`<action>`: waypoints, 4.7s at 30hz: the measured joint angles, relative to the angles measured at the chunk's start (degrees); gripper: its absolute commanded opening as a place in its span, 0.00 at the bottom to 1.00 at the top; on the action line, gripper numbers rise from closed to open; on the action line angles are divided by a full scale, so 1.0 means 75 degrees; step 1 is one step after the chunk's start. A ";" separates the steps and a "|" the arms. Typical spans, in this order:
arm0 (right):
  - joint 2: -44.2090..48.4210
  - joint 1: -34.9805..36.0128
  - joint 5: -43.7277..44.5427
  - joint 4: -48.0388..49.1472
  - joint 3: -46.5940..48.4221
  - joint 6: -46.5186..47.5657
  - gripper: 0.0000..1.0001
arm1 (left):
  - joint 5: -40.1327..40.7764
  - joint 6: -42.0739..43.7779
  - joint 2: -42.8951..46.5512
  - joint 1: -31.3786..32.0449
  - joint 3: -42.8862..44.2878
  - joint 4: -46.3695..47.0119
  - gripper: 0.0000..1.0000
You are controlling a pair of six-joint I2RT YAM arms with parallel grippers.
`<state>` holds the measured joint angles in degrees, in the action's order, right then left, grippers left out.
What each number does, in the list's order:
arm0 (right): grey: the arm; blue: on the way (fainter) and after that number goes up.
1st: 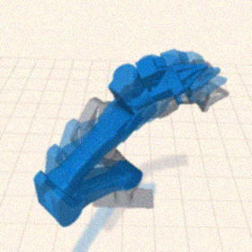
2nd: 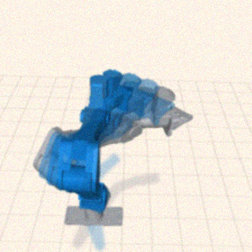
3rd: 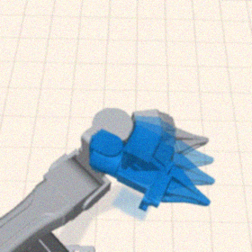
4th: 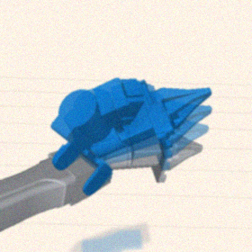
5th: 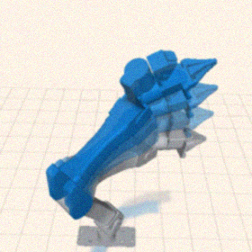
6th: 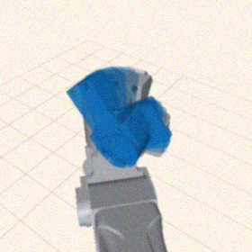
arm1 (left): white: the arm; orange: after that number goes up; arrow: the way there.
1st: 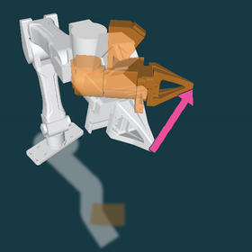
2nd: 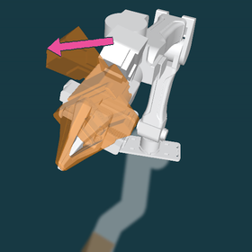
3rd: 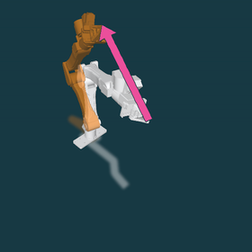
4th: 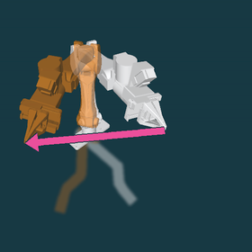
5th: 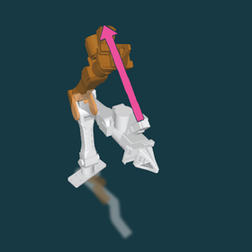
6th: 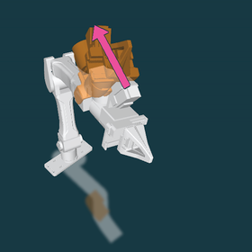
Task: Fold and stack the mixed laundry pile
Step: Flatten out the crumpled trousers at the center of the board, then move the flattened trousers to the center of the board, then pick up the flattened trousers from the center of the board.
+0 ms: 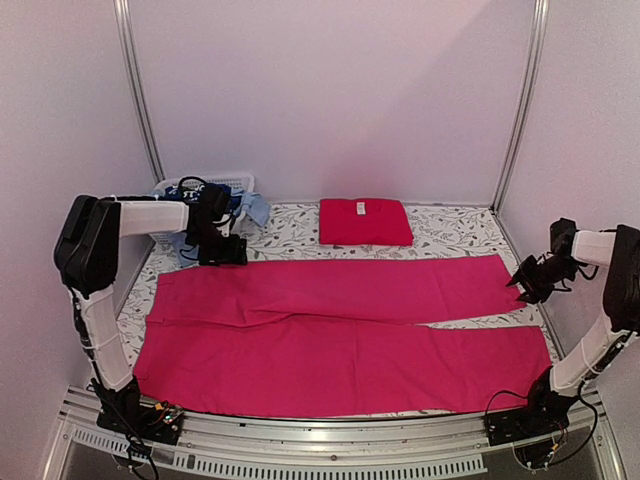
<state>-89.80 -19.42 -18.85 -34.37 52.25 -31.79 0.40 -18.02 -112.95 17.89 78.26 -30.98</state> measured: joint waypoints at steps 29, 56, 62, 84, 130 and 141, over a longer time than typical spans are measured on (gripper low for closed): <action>-0.2235 0.1457 -0.1690 0.1451 0.0851 0.0930 0.38 | -0.0385 0.0367 -0.1271 0.1064 0.1139 -0.0131 0.86; 0.1460 0.2235 -0.1562 -0.1524 -0.1142 0.0866 0.47 | -0.0781 -0.1058 0.2955 0.1081 -0.2789 -0.0309 0.82; 0.1122 0.2212 -0.1067 -0.1658 -0.1690 0.0545 0.43 | -0.0915 -0.2022 0.3072 0.1177 -0.3797 -0.0443 0.79; -0.2480 0.1836 -0.2212 -0.1326 0.1373 0.0662 0.33 | -0.1329 -0.2157 0.1664 -0.0478 -0.2672 0.0009 0.75; 0.1760 -0.1265 0.1521 -0.2984 -0.1390 -0.1451 0.42 | -0.0242 -0.7819 0.6913 -0.2203 -0.5345 -0.3963 0.77; 0.1093 -0.1265 0.1609 -0.2218 -0.1676 -0.1480 0.23 | -0.0157 -0.7571 0.6595 -0.2582 -0.5339 -0.3975 0.78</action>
<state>-81.60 -28.91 -6.79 -51.00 39.68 -42.89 -0.78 -74.81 -63.48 -1.48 38.22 -60.80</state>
